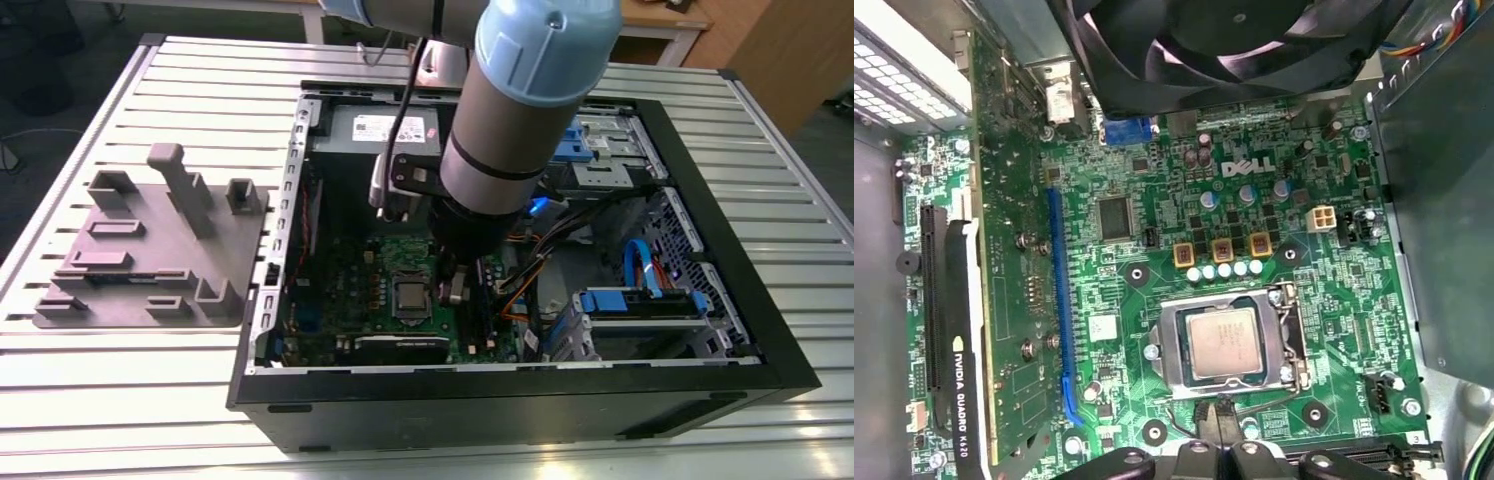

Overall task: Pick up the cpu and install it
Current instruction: 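Install the first cpu locking lever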

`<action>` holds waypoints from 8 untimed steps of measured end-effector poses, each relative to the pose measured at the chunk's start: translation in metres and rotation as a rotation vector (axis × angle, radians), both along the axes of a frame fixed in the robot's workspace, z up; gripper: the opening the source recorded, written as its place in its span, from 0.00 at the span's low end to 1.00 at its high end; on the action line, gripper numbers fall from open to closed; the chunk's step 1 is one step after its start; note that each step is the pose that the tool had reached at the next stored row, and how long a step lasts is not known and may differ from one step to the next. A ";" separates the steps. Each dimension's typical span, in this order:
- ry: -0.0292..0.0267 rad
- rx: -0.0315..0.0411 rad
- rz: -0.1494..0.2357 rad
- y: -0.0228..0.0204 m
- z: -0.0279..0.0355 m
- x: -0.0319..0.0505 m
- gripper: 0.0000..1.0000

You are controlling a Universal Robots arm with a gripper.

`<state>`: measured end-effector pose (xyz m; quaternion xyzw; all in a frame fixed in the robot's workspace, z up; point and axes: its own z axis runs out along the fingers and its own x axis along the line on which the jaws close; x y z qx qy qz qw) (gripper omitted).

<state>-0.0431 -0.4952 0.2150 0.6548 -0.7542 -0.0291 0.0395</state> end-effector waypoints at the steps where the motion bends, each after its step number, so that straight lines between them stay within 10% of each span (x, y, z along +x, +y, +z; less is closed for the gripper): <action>1: 0.0000 -0.0001 0.000 -0.0005 -0.0003 0.0000 0.10; 8: 0.0000 -0.0001 0.013 -0.0013 -0.0068 0.0000 0.10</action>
